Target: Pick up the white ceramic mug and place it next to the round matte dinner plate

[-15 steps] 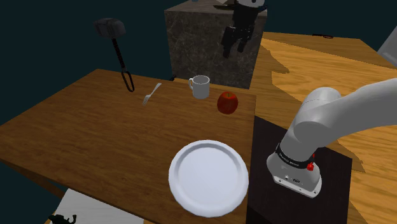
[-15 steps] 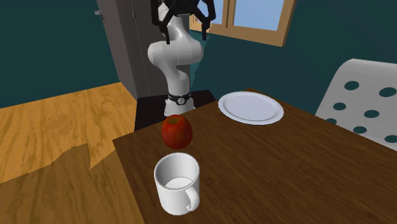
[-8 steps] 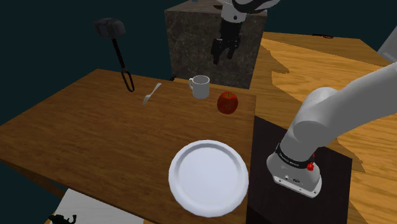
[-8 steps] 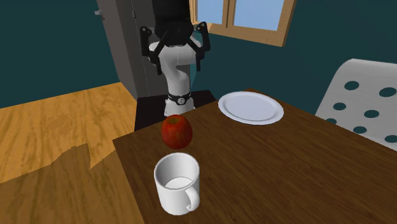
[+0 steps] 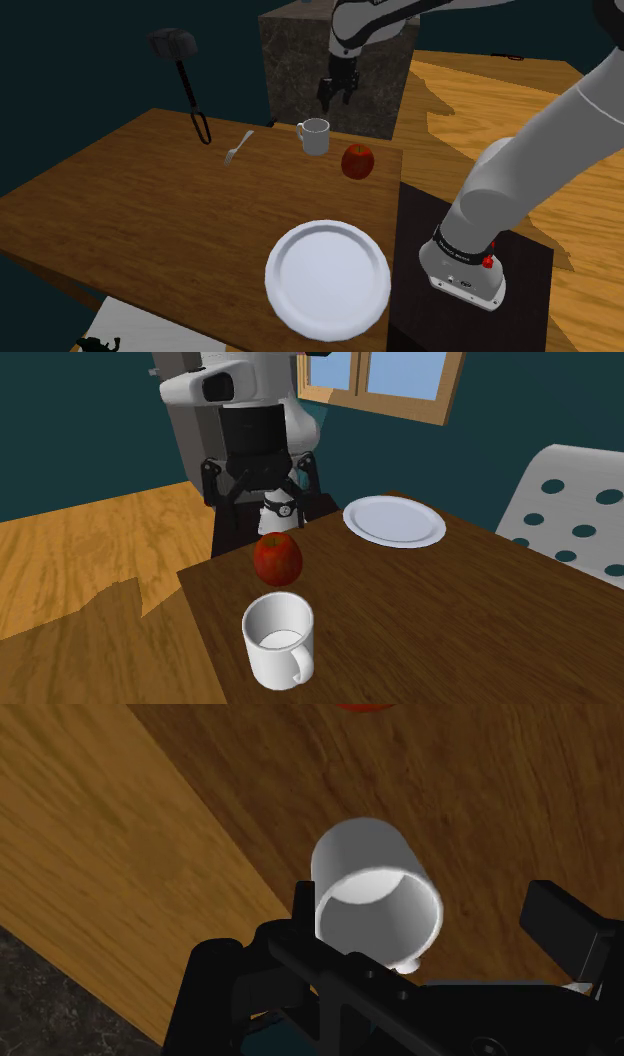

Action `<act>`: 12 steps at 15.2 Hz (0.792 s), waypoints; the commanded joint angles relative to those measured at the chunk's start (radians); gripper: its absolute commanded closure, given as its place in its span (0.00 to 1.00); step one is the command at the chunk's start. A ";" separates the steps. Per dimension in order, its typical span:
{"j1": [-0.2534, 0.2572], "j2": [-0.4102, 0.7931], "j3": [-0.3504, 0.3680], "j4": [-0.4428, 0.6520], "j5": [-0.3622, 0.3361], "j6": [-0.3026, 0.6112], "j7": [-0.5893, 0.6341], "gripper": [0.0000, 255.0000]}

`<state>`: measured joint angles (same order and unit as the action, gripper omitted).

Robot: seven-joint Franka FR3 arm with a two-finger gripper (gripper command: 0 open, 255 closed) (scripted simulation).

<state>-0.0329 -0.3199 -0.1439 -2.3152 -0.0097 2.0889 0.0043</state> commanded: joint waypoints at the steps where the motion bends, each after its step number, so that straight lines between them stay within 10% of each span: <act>1: -0.004 0.075 -0.013 0.023 0.003 0.044 -0.013 0.00; 12: -0.023 0.395 -0.045 0.162 0.048 0.191 -0.067 0.00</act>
<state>-0.0554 0.0621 -0.1894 -2.1517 0.0353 2.2666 -0.0606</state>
